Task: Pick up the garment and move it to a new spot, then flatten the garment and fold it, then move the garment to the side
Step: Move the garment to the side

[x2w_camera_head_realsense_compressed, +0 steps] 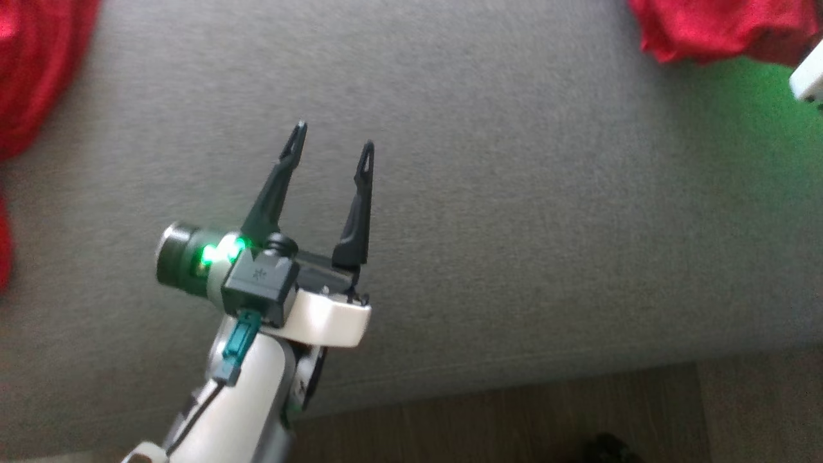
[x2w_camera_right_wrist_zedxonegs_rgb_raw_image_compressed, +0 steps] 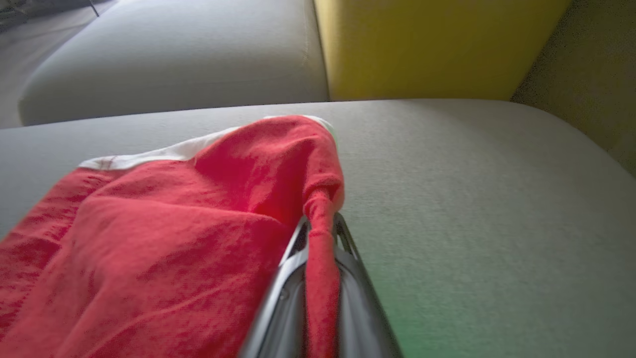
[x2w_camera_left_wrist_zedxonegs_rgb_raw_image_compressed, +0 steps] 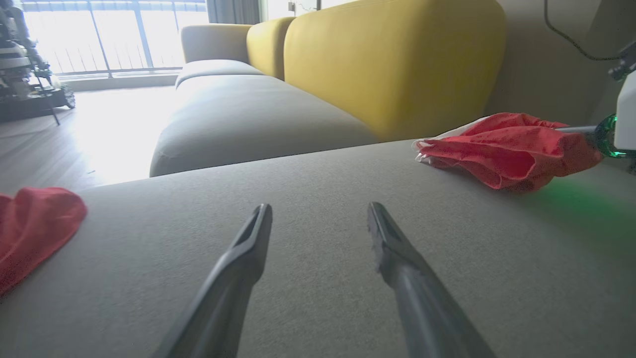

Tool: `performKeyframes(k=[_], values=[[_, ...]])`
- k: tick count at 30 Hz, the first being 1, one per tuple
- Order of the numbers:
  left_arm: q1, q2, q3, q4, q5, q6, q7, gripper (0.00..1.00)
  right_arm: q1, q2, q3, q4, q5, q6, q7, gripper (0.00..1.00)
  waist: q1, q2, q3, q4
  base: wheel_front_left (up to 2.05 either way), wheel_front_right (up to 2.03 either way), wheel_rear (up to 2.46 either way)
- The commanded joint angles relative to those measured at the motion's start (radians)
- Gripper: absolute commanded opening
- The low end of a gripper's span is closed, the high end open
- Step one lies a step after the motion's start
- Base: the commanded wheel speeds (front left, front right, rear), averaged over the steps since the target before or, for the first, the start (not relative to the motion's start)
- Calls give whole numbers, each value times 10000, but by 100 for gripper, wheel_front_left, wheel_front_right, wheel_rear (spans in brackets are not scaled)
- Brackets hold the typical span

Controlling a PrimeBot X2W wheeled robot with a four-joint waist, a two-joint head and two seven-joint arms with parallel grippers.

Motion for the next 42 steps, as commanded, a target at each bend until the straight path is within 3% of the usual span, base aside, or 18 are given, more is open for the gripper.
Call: performKeyframes(k=[1, 13, 20, 21, 22, 23, 28, 32, 33, 35, 42], values=[[-390, 202, 250, -325, 145, -91, -49, 100, -336, -199, -16, -56, -304, -4, -326, 0, -1, 0, 677, -588, 0, 0, 0], [-1124, 397, 186, -439, 235, -184, -49, 100, -1654, -1288, -1014, 971, -2682, -4, -1549, 0, -1, 0, 1638, -699, 0, 0, 0], [-1196, 359, 105, -373, 164, -153, -49, 100, -1796, -1274, -1551, 1172, -3931, -4, -1685, 0, -1, 0, 1657, -664, 0, 0, 0], [-1220, 343, 82, -369, 152, -154, -49, 100, -1798, -1303, -1722, 1162, -4165, -4, -1704, 36, -1, 0, 1645, -643, 0, 0, 0], [-1243, 327, 58, -368, 139, -154, -49, 100, -1775, -1301, -1902, 1108, -4389, -4, -1724, 65, -1, 0, 1621, -612, 0, 0, 0], [-1256, 315, 44, -375, 130, -148, -49, 100, -1742, -1308, -2132, 1063, -4626, -4, -1738, 100, -1, 0, 1585, -582, 0, 0, 0], [-1138, 287, 100, -385, 53, -25, -49, 100, -1319, -870, -3193, 217, -6007, -4, -1776, 100, -1, 0, 1139, -414, 0, 0, 0], [-829, 255, 225, -357, -75, 124, -49, 100, -432, 412, -3705, -1155, -6843, -4, -1782, 100, -1, 0, 417, -255, 0, 0, 0], [-604, 240, 277, -295, -156, 172, -49, 100, 134, 1184, -3609, -1661, -6918, -4, -1783, 100, -1, 0, -19, -166, 0, 0, 0], [-370, 212, 339, -219, -258, 216, -49, 100, 729, 1757, -3219, -2116, -6867, -4, -1784, 100, -1, 0, -455, -21, 0, 0, 0], [573, 31, 1032, 126, -823, 726, -49, 100, 2987, 2882, -2012, -3509, -6138, -4, -1785, 100, -1, 0, -1815, 563, 0, 0, 0]])
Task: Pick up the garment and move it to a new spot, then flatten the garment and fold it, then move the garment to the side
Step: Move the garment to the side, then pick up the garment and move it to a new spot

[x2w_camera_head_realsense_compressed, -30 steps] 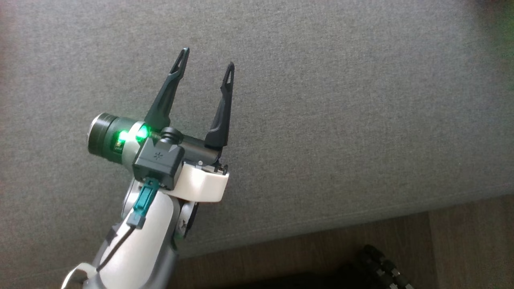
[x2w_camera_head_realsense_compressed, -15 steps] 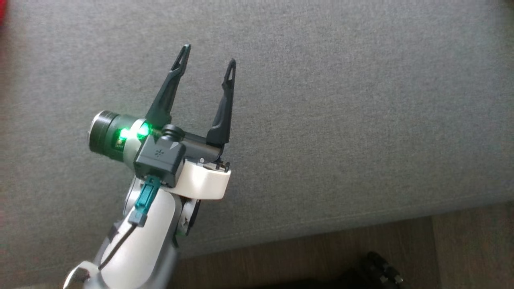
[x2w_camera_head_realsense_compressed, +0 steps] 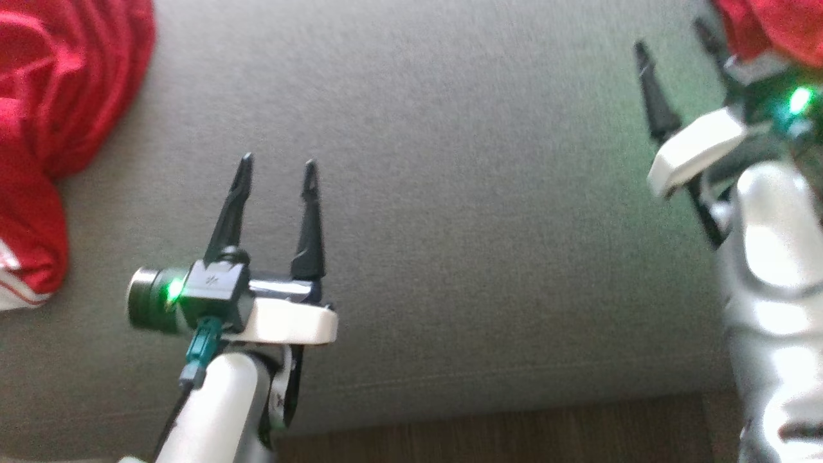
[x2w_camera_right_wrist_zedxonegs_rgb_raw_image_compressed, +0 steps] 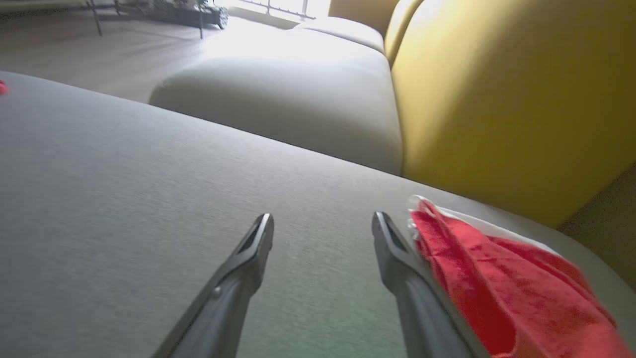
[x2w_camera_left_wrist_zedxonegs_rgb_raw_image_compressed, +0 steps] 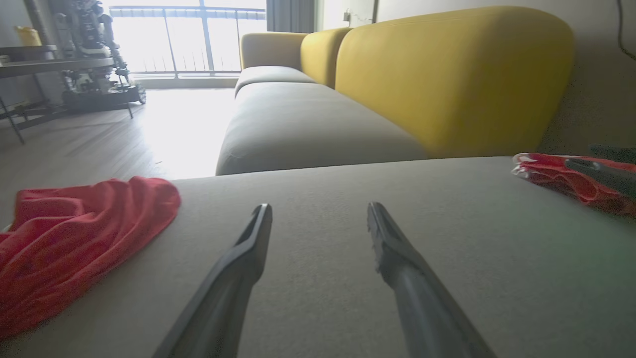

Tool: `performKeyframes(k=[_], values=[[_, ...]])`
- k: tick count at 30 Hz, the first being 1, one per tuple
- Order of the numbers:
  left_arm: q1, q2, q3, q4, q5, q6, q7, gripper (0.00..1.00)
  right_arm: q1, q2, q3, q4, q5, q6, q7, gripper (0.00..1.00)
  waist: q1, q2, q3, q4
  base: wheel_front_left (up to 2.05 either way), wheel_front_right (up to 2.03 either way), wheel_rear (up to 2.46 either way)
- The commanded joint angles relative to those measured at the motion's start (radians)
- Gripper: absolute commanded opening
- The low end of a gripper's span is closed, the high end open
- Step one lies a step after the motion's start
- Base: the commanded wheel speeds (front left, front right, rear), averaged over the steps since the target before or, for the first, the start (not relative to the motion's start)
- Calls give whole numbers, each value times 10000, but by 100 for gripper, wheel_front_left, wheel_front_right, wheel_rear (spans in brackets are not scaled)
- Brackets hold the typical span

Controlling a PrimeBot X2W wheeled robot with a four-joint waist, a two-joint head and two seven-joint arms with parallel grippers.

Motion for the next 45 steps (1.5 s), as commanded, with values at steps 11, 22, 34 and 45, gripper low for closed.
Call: performKeyframes(k=[11, 22, 34, 45], values=[[1121, -176, 1308, 394, -1090, -394, -51, 100, 3632, 870, -132, -3553, 437, -4, -91, 100, 2, 0, -1937, 870, 0, 0, 0], [2214, -240, 1975, -500, -1034, -757, -51, 100, 6165, 894, -294, -5659, 1491, -4, -91, 100, 2, 0, -2785, 551, 0, 0, 0], [3206, -245, 2298, -552, -846, -662, -51, 100, 7159, 895, 268, -5746, 1827, -4, -91, 100, 2, 0, -3560, 20, 0, 0, 0], [3445, -246, 2426, -469, -781, -764, -51, 100, 7296, 896, 260, -5786, 1898, -4, -91, 100, 2, 0, -3760, -82, 0, 0, 0]])
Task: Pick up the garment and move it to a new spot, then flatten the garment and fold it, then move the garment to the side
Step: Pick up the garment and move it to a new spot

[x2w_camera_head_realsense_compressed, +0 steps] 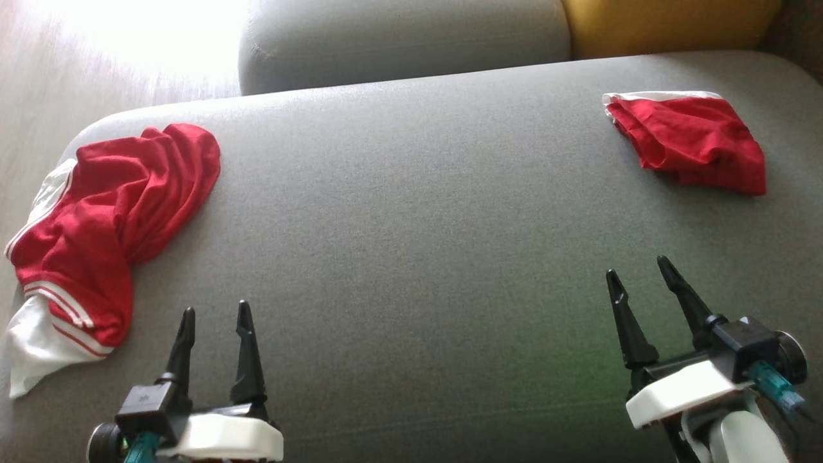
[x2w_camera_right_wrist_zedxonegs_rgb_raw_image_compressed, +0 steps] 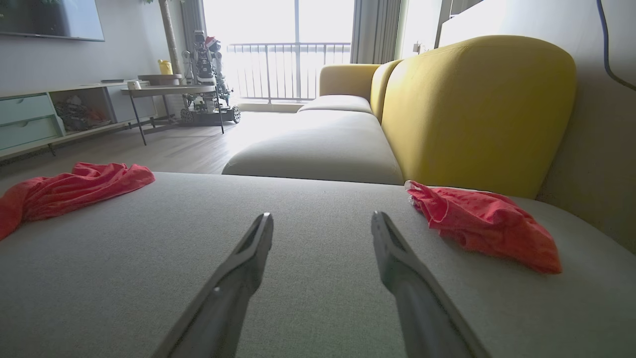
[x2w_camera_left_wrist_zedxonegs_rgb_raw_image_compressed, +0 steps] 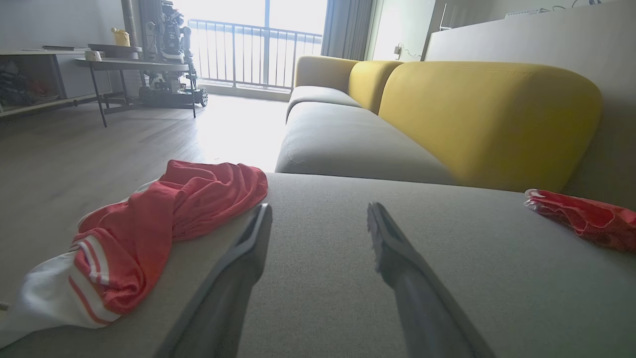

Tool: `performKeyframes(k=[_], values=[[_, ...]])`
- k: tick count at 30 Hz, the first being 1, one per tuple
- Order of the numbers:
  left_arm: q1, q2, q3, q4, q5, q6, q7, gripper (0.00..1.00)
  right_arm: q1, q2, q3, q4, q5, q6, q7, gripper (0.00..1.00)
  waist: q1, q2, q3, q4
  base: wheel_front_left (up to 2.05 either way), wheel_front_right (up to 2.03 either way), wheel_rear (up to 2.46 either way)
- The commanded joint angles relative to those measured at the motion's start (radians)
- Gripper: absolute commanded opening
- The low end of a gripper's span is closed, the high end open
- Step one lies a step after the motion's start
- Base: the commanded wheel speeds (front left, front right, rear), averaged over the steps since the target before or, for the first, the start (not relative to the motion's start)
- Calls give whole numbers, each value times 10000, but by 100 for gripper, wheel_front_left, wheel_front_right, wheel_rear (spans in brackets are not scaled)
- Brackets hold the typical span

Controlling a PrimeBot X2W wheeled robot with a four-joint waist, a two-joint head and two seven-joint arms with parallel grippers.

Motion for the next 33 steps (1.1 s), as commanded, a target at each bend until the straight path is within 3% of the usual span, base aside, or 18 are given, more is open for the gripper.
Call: performKeyframes(k=[1, 11, 18, 33], values=[[-225, -27, 432, -280, 152, -35, -51, 100, -212, 2, 244, -365, 68, -4, -93, 100, 1, -1, 15, 10, 0, 0, 0], [-244, -27, 391, -291, 254, -57, -51, 100, -111, 3, 280, -351, 167, -4, -93, 100, 1, -1, 24, 151, 0, 0, 0], [-269, -27, 316, -350, 282, 10, -51, 100, 12, 3, 299, -395, 156, -4, -93, 100, 1, -1, 4, 673, 0, 0, 0], [2, -28, 443, -596, 217, 45, -51, 100, 281, 3, 431, -374, 197, -4, -93, 100, 1, -1, -216, 3043, 0, 0, 0]])
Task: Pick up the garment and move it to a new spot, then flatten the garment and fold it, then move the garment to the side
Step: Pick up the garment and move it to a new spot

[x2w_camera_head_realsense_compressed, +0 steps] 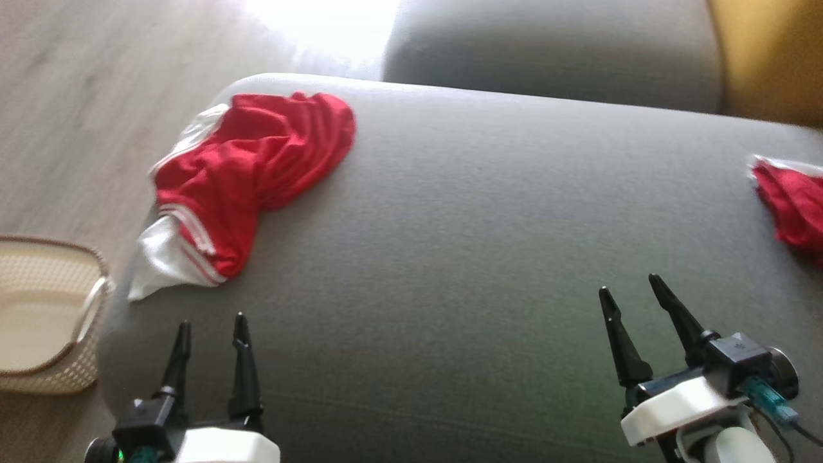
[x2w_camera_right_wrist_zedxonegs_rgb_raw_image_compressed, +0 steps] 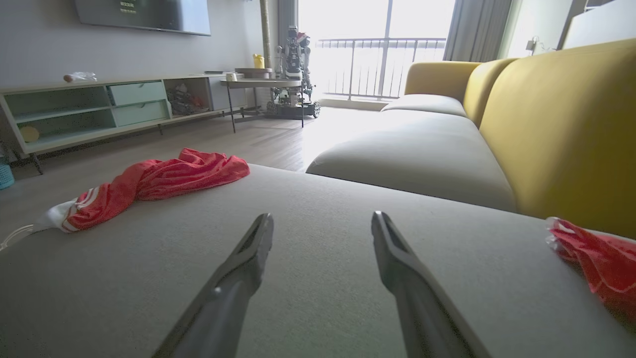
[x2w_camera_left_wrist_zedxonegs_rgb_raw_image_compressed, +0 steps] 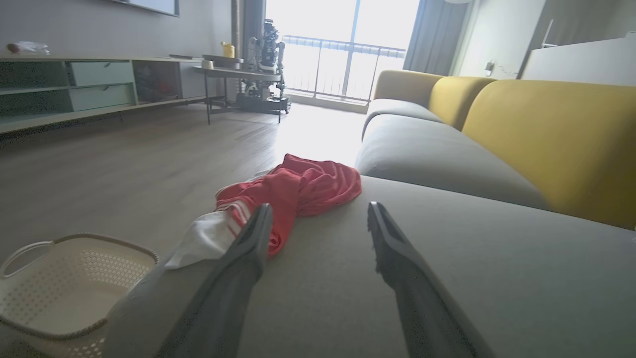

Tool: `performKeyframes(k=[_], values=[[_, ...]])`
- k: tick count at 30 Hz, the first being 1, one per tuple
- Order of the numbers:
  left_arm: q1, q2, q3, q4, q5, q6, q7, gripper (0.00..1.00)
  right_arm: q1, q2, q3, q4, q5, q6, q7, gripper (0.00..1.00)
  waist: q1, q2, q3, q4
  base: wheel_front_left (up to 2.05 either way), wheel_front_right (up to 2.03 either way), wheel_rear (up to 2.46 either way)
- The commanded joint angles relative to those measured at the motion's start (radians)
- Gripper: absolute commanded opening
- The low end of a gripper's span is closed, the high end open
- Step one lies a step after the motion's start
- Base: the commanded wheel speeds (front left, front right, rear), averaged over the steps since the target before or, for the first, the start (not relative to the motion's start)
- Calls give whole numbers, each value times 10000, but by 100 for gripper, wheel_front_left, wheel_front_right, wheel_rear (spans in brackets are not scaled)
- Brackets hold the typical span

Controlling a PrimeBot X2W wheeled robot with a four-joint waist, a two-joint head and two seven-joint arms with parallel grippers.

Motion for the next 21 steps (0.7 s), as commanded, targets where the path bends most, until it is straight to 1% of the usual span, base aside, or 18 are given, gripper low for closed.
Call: performKeyframes(k=[1, 6, 10, 14, 21], values=[[-338, -33, 398, -383, 7, 16, -51, 100, -126, -13, 257, -321, 36, -4, -93, 100, 0, 0, -49, 425, 0, 0, 0], [-267, -33, 488, -441, 39, 19, -51, 100, -120, -13, 358, -276, 40, -4, -93, 100, 0, 0, 1, 1048, 0, 0, 0], [-318, -34, 605, -467, 59, -14, -51, 100, -125, -12, 380, -278, 51, -4, -93, 100, 0, 0, 172, 1227, 0, 0, 0], [-821, -34, 893, -551, 32, -120, -51, 100, -271, -12, 393, -287, -80, -4, -93, 100, 0, 0, 642, 1237, 0, 0, 0], [-2594, -34, 1433, -631, 234, -482, -51, 100, -807, -12, 254, -356, -582, -4, -93, 100, 0, 0, 1927, 975, 0, 0, 0]])
